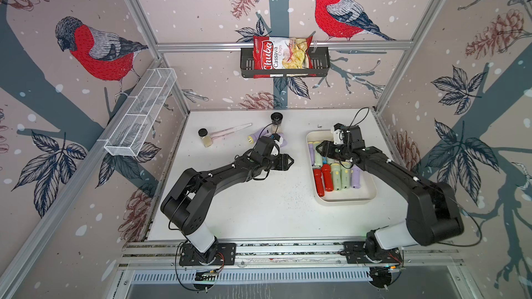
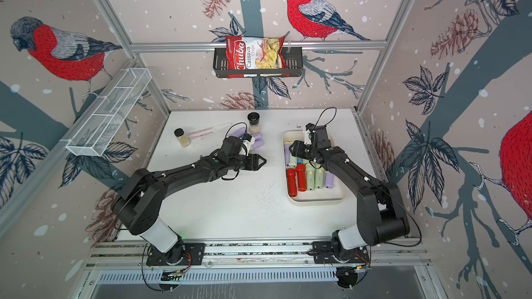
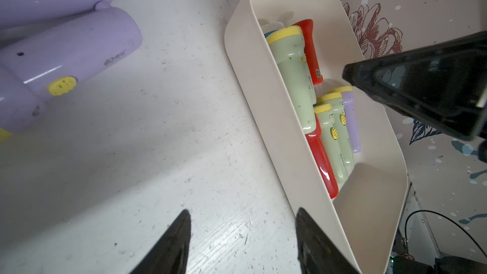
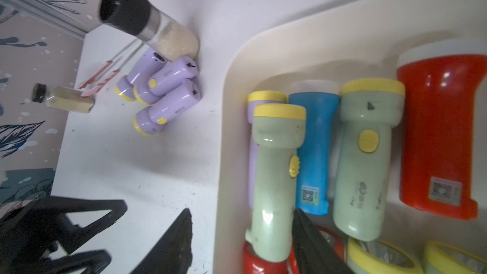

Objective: Put the flashlights into the storage boxes
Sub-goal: Place the flashlight at the storage box, then adjust the flashlight at the center of the board.

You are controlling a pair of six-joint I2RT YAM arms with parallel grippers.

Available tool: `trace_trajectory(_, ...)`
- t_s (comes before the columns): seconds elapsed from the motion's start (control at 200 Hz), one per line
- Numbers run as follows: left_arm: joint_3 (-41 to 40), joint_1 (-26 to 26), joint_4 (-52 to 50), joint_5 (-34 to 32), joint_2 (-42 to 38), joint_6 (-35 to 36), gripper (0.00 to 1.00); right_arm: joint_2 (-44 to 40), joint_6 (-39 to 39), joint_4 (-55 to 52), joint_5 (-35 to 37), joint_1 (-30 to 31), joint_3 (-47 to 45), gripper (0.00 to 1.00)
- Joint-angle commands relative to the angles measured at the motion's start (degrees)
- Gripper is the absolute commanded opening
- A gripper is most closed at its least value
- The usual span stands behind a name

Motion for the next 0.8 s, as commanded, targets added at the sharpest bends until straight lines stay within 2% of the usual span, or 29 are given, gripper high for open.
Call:
trace_trajectory(0.0,-0.61,0.89,-1.55,-2.08,-1.47,1.34,0.63,-4.33,-3.96,3.48,4.94,2.82,-1.98,0.6)
trace_trajectory(0.115,-2.21,3.08,-2.11,-2.35,-3.19,1.23,0.63,-10.18,-8.13,8.43,9.57,8.48,-6.08,0.6)
trace_trajectory(0.265,-3.13,6.94,-4.46,-2.9,-4.85,2.03,0.63,-14.25,-10.67,12.25,11.75,13.34,-9.47,0.6)
trace_trajectory(0.525,1.21,10.46,-12.95,-8.33,-3.29,7.05,0.64,-14.46,-11.08,13.24,11.29,15.49,-10.72,0.6)
trace_trajectory(0.685,4.31,11.56,-16.57,-13.9,-0.62,9.83,0.65,-14.33,-11.2,13.39,11.57,16.13,-10.63,0.6)
trace_trajectory(0.79,7.39,12.1,-18.04,-13.75,2.47,11.47,0.65,-13.89,-11.34,13.73,11.41,16.33,-10.72,0.6)
